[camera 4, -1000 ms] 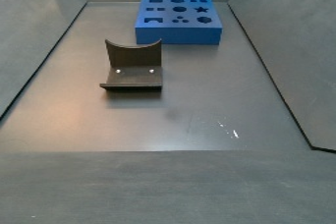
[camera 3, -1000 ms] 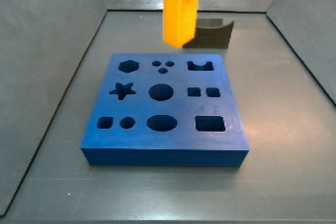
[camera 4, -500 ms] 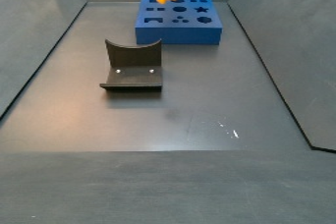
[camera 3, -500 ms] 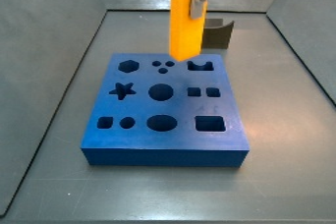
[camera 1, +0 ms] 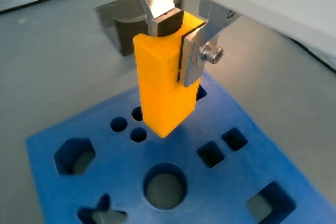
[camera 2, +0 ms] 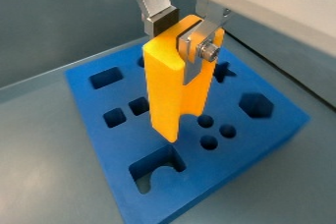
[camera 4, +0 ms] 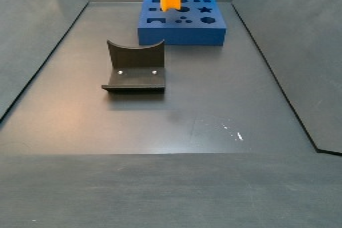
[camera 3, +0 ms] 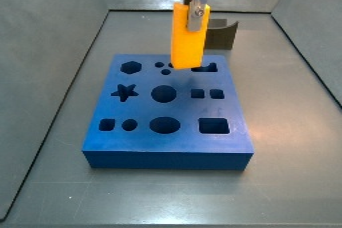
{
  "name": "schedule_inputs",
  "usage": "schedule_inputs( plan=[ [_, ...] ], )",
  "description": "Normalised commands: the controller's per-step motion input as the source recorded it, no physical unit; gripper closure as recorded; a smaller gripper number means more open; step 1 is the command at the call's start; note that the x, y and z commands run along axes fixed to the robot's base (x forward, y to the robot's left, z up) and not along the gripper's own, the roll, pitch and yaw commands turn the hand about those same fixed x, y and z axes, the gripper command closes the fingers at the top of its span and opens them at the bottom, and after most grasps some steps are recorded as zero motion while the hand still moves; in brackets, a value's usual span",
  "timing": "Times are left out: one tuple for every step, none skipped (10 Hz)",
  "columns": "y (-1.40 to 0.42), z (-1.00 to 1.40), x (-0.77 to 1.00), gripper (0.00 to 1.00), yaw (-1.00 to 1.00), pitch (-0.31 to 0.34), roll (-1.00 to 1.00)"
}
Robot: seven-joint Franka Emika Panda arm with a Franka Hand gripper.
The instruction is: Insert the arch object.
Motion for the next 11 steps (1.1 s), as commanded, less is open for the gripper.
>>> schedule_inputs(
  plan=[
    [0.00,0.00,0.28,1.00,-0.58,0.074,0.22],
    [0.00,0.00,0.35,1.00,-0.53,0.069,0.23],
    [0.00,-0.03,0.39,1.00,-0.51,0.059,0.23],
    [0.00,-0.09,0.40,1.00,-0.49,0.070,0.23],
    [0.00,-0.17,0.32,1.00,-0.31,0.020,0.16],
    [0.01,-0.24,0.27,1.00,-0.19,0.000,0.12],
    [0.02,-0.31,0.39,1.00,-0.22,0.000,0.10],
    [0.08,-0.26,0.37,1.00,-0.24,0.000,0.10],
    [0.16,-0.21,0.28,1.00,-0.22,0.000,0.09],
    [0.18,-0.17,0.15,1.00,-0.17,0.000,0.07],
    [0.13,-0.20,0.00,1.00,0.00,0.000,0.01]
  ],
)
